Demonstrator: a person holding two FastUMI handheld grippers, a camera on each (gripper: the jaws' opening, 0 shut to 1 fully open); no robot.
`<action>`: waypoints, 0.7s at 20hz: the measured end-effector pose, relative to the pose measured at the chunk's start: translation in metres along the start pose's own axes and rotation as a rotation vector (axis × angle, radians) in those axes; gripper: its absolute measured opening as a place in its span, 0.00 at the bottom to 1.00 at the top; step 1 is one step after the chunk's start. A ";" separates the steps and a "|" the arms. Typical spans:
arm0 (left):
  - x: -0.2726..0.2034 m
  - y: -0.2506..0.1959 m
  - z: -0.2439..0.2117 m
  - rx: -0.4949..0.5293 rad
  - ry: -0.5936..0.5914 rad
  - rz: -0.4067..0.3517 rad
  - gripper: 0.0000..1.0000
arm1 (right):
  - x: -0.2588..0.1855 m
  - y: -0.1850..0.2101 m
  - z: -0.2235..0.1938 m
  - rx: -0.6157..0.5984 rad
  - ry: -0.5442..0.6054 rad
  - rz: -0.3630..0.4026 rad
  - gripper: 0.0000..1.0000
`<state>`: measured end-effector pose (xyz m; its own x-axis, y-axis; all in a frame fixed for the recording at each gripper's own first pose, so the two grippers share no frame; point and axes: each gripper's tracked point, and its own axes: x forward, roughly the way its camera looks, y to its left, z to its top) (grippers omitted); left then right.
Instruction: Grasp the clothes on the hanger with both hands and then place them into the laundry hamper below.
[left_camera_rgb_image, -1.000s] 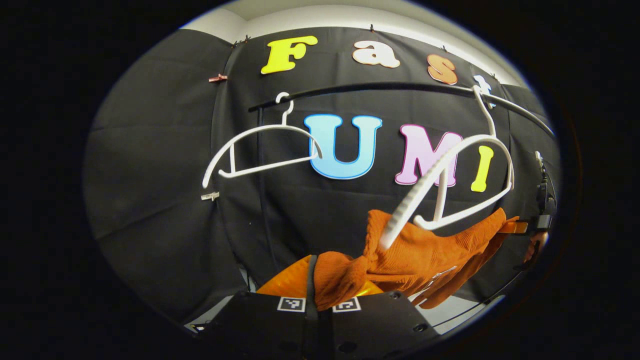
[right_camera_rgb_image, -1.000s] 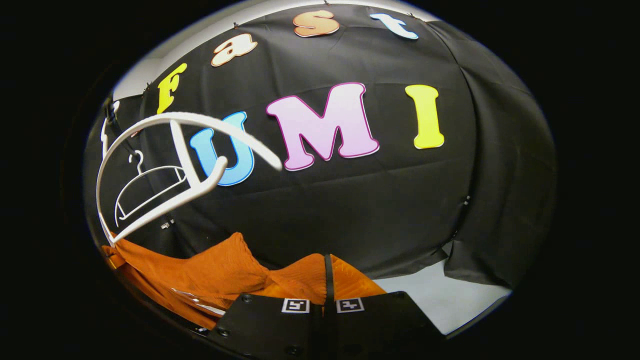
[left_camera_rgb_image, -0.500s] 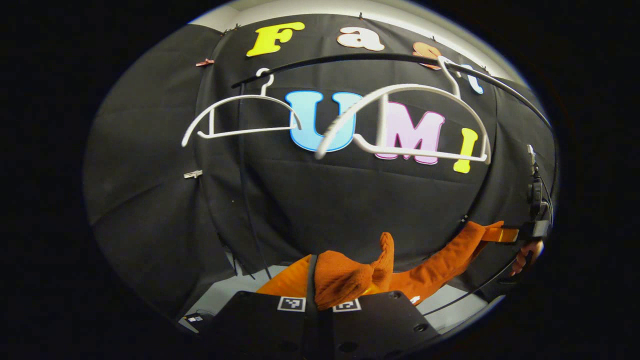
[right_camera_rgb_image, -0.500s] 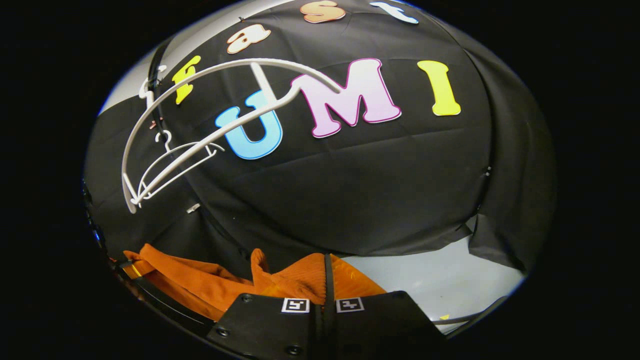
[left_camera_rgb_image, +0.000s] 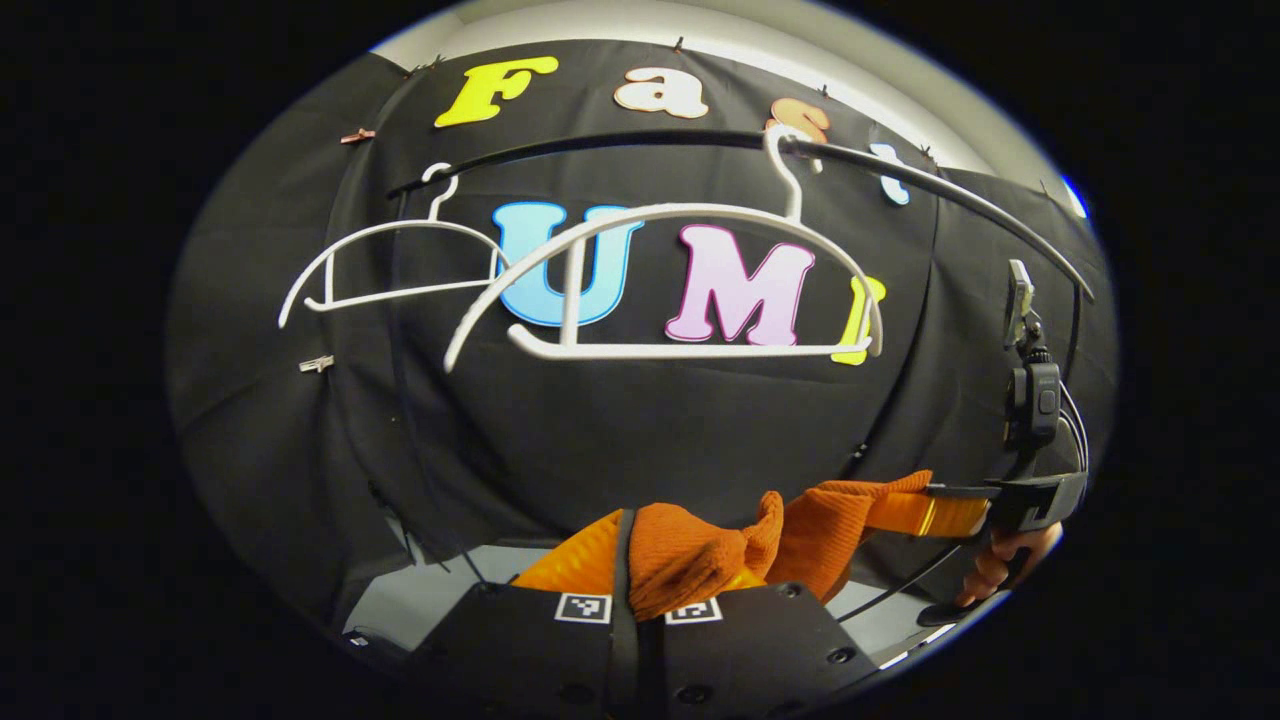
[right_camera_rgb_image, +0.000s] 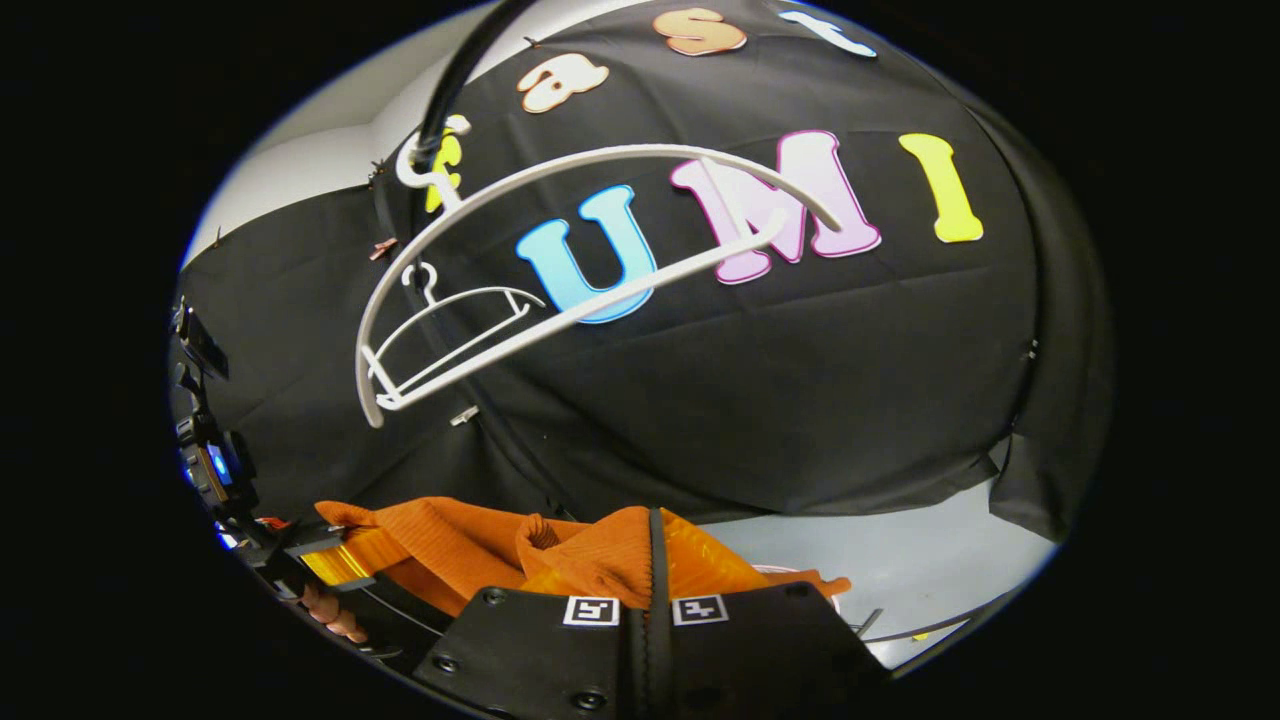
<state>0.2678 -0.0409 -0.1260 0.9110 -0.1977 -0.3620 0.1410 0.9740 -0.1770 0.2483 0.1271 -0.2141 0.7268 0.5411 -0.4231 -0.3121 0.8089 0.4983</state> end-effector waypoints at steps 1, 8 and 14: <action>0.000 -0.006 0.004 -0.005 -0.007 -0.017 0.07 | 0.000 0.006 0.001 -0.006 0.008 0.004 0.05; 0.016 -0.025 -0.018 0.023 0.016 -0.065 0.07 | 0.014 0.007 -0.035 -0.053 0.091 -0.014 0.05; 0.054 -0.028 -0.096 0.013 0.114 -0.120 0.07 | 0.042 -0.041 -0.113 -0.080 0.255 -0.112 0.05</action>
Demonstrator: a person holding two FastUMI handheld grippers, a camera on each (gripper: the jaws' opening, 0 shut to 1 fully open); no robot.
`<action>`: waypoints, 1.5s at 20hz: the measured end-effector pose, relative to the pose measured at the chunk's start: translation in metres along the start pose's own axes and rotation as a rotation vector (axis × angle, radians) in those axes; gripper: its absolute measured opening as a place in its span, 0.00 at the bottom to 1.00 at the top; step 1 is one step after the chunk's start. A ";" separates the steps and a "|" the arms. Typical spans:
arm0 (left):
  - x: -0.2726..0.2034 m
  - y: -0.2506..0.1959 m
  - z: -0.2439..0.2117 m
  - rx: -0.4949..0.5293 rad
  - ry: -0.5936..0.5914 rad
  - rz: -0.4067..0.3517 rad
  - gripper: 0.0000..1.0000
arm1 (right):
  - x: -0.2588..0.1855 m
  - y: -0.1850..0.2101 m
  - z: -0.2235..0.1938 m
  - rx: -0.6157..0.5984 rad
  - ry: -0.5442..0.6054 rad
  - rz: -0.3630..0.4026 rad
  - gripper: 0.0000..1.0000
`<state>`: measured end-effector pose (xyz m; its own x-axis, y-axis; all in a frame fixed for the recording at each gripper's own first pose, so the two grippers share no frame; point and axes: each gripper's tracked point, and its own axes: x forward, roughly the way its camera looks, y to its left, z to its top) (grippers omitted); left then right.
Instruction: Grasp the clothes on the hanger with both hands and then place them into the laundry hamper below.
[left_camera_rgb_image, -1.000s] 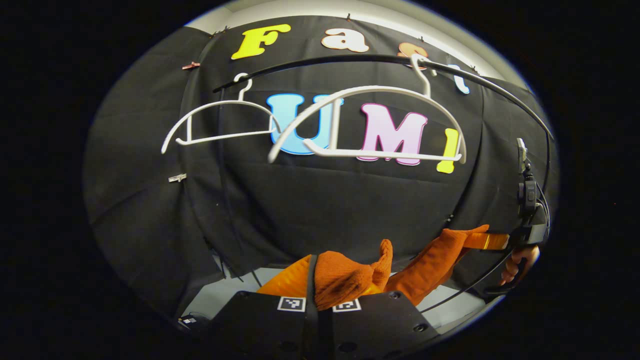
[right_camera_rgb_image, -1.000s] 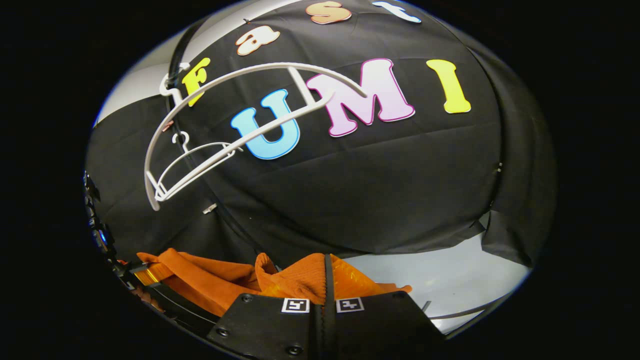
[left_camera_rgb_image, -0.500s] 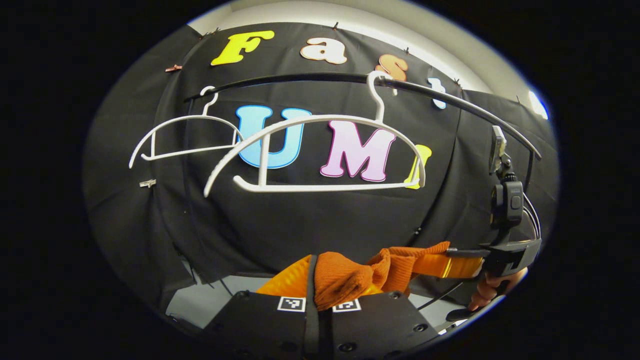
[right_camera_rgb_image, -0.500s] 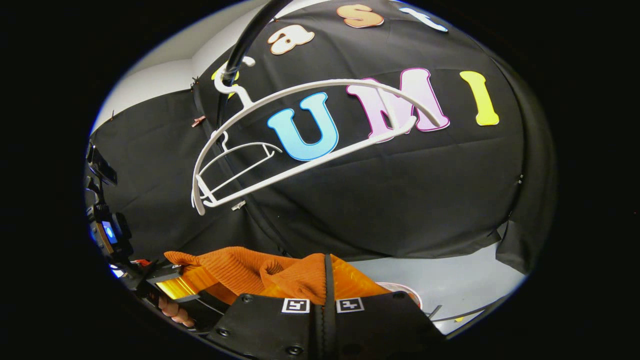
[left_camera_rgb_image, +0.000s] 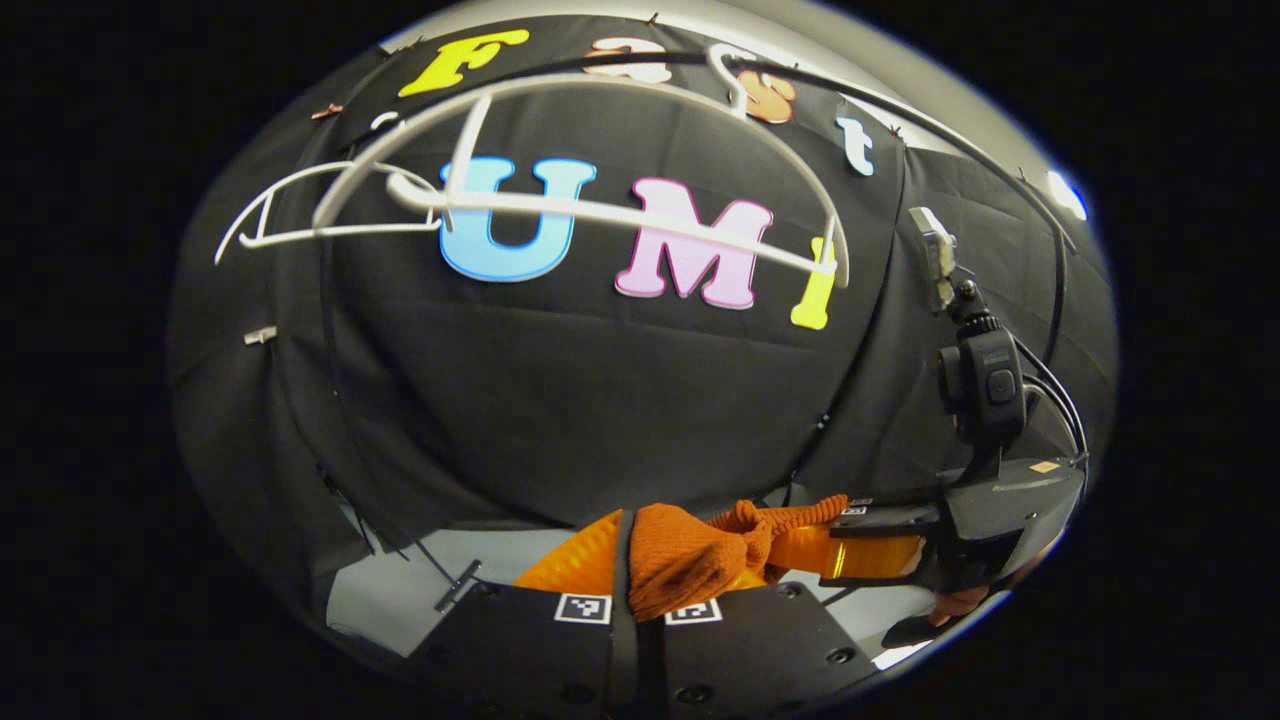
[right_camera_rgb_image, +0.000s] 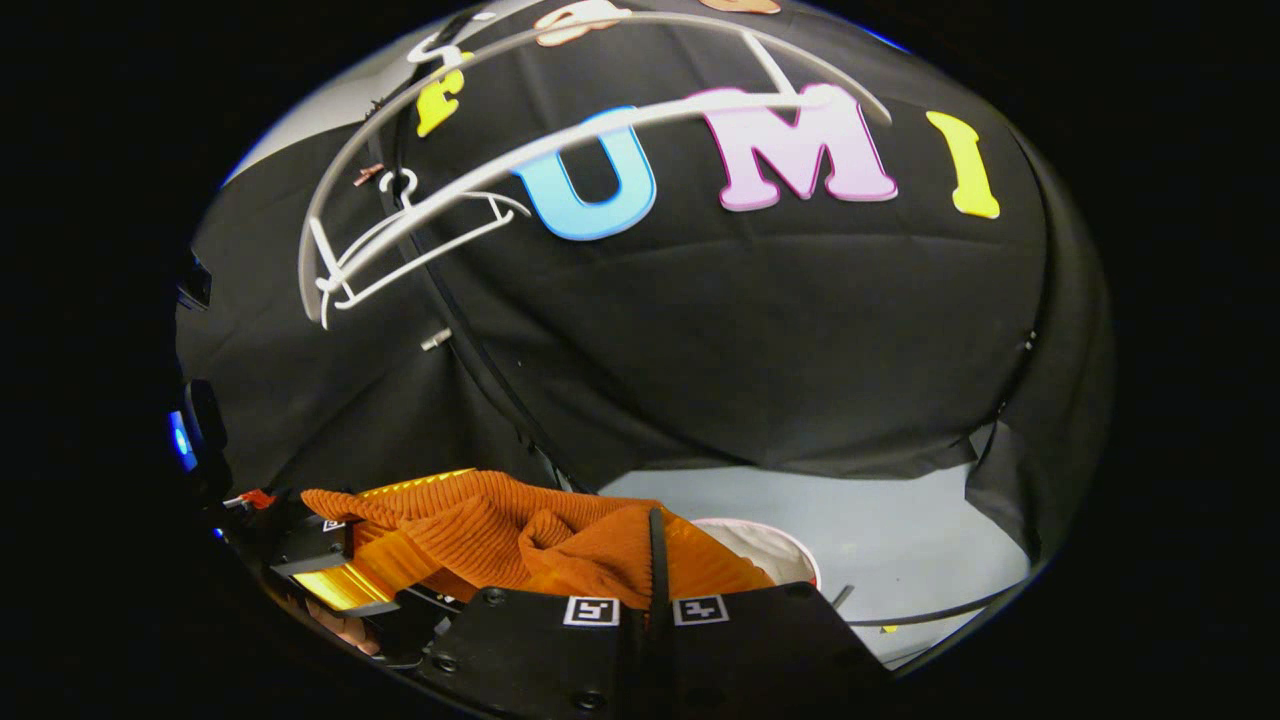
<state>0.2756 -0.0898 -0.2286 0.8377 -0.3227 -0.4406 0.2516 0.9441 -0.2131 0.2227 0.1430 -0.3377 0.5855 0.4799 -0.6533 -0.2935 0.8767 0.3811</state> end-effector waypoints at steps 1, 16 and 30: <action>0.008 0.002 -0.013 -0.004 0.022 -0.009 0.07 | 0.009 -0.009 -0.014 -0.008 0.036 -0.018 0.05; 0.070 0.067 -0.196 -0.148 0.481 0.163 0.11 | 0.047 -0.097 -0.158 -0.028 0.427 -0.244 0.07; 0.049 0.053 -0.202 -0.083 0.488 0.144 0.96 | 0.028 -0.089 -0.155 -0.064 0.374 -0.329 0.99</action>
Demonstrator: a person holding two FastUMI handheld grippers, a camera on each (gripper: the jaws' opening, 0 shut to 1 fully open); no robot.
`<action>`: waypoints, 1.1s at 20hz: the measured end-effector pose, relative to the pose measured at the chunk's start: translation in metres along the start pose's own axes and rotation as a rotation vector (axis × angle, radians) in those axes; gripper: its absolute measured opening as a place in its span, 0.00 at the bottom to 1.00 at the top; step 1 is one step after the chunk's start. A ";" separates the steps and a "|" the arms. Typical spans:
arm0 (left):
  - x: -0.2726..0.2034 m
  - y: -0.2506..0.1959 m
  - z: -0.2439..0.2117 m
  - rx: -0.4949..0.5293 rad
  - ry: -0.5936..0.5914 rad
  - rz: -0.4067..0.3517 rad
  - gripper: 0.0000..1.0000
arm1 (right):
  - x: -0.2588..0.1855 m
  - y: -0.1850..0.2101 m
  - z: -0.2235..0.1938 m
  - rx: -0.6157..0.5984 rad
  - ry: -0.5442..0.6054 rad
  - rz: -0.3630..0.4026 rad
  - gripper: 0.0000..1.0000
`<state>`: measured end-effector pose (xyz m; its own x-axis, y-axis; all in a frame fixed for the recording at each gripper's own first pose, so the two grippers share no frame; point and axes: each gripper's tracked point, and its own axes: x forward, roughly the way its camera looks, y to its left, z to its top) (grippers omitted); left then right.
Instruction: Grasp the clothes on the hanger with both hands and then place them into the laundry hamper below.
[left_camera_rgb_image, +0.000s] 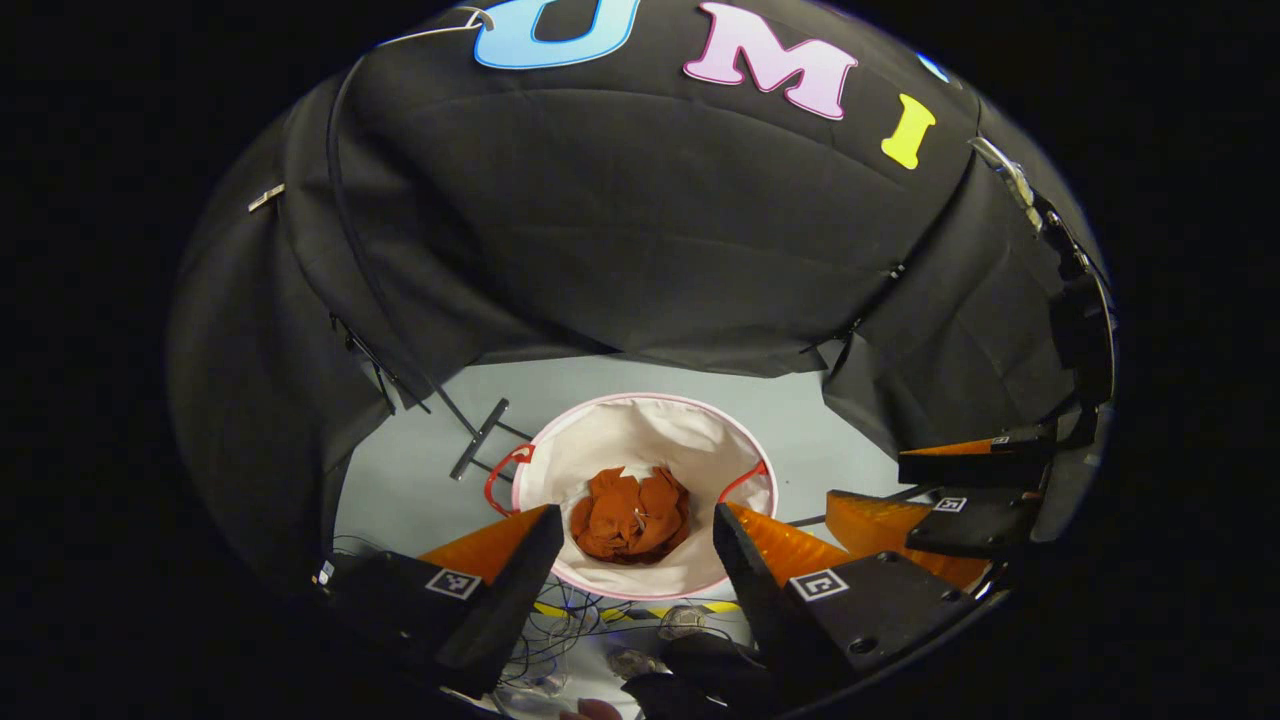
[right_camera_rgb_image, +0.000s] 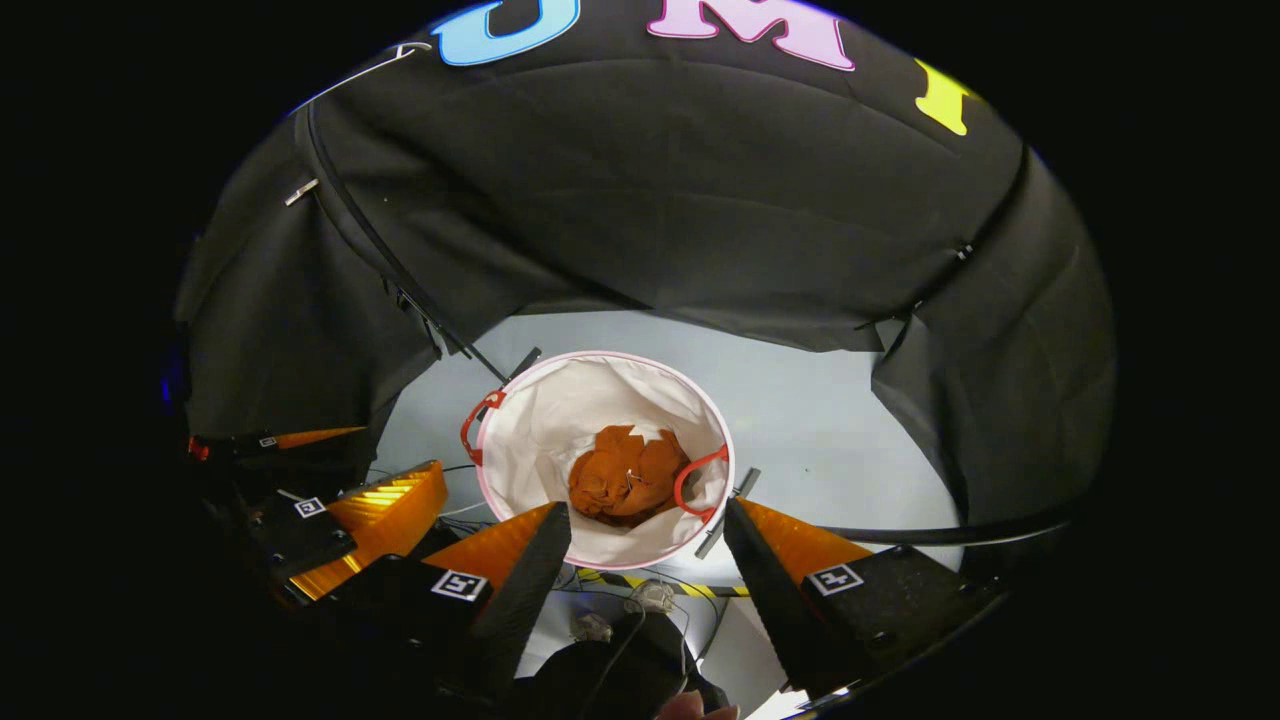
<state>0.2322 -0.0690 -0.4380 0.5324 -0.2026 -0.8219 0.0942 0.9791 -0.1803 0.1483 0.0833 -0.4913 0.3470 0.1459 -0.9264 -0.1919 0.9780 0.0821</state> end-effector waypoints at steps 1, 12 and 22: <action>-0.006 0.001 0.001 -0.003 -0.014 0.004 0.96 | -0.007 -0.002 0.003 0.001 -0.021 -0.009 1.00; -0.163 0.004 0.068 0.036 -0.380 0.044 0.96 | -0.162 -0.008 0.068 0.053 -0.425 -0.116 1.00; -0.337 -0.011 0.106 0.087 -0.692 0.020 0.95 | -0.334 0.001 0.089 0.075 -0.778 -0.200 1.00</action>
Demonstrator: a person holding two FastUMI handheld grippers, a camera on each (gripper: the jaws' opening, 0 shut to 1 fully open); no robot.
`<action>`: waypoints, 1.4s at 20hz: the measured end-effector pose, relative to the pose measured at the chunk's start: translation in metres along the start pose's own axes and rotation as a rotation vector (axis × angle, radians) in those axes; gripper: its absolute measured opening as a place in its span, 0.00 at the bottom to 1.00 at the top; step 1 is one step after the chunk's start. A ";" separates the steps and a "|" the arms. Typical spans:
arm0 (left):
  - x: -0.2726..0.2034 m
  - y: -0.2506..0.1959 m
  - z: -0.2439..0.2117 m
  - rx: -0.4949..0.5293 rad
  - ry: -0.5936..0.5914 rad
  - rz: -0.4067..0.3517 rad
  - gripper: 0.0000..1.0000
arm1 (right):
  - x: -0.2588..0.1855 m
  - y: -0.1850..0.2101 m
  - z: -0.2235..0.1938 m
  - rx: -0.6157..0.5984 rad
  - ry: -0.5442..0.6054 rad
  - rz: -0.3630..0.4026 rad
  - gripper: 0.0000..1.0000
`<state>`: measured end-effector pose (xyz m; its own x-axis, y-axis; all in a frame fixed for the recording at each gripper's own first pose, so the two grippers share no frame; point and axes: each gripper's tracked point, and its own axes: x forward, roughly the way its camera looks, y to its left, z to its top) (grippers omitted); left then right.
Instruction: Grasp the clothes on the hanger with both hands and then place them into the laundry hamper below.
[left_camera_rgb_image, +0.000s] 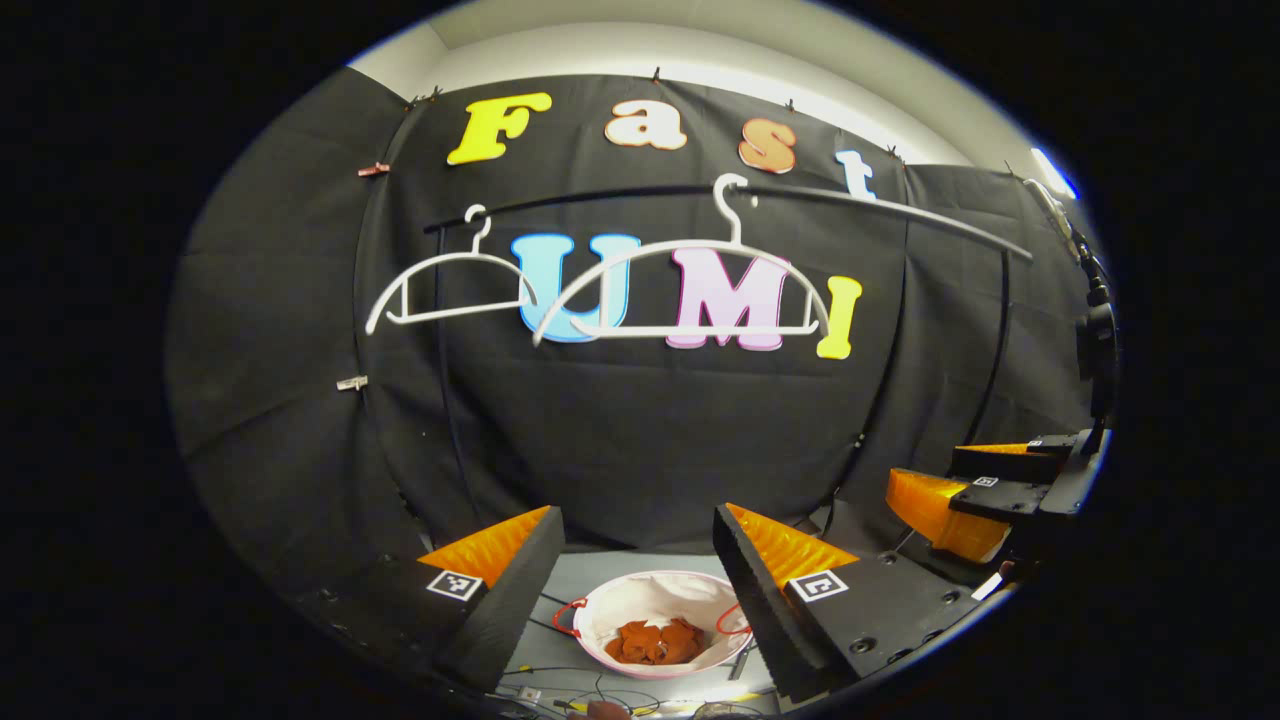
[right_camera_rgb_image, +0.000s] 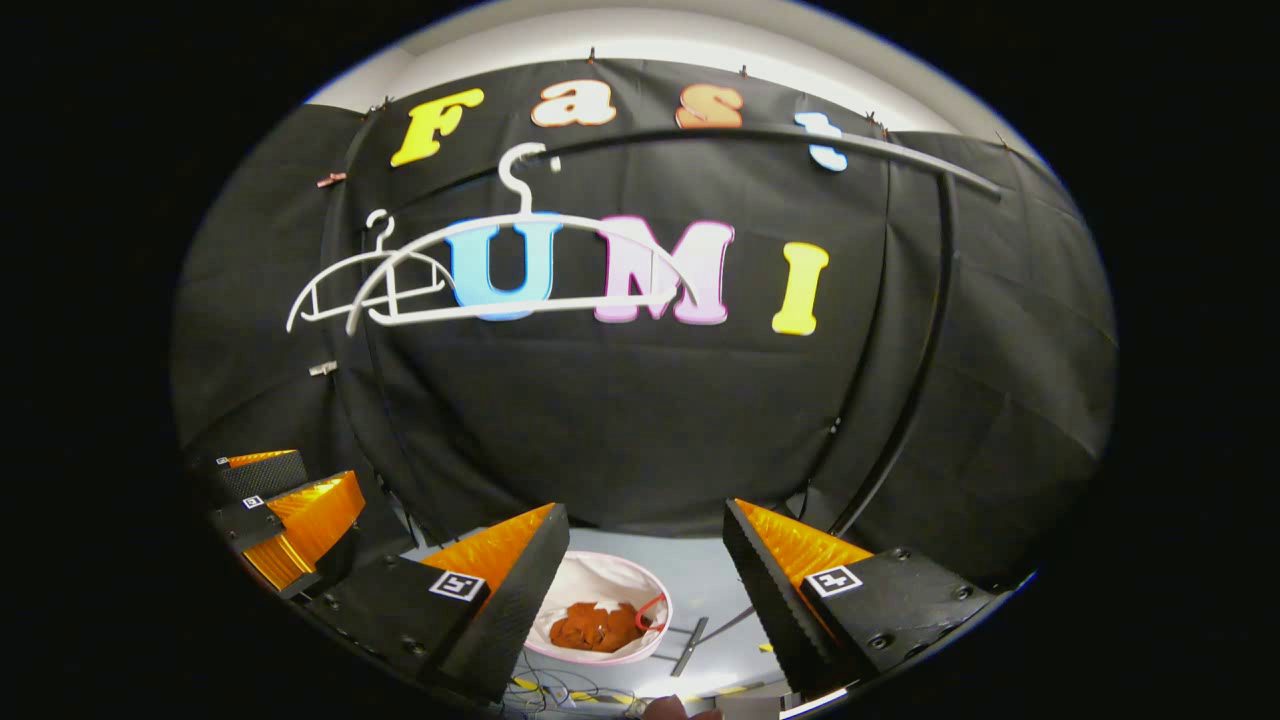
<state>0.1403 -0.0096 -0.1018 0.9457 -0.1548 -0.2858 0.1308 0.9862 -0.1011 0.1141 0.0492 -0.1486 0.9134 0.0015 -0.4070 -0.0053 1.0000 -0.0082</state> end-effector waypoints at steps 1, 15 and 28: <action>-0.010 -0.001 0.011 -0.005 -0.024 -0.004 0.95 | -0.009 -0.001 0.011 0.000 -0.031 -0.004 1.00; -0.108 -0.008 0.106 0.057 -0.275 0.084 0.92 | -0.101 -0.029 0.107 0.035 -0.301 -0.020 0.99; -0.130 -0.028 0.101 0.058 -0.292 0.094 0.92 | -0.124 -0.041 0.119 0.027 -0.376 -0.003 0.99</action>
<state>0.0441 -0.0115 0.0339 0.9988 -0.0481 -0.0048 0.0480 0.9984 -0.0308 0.0493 0.0095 0.0108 0.9990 -0.0032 -0.0435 0.0039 0.9998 0.0169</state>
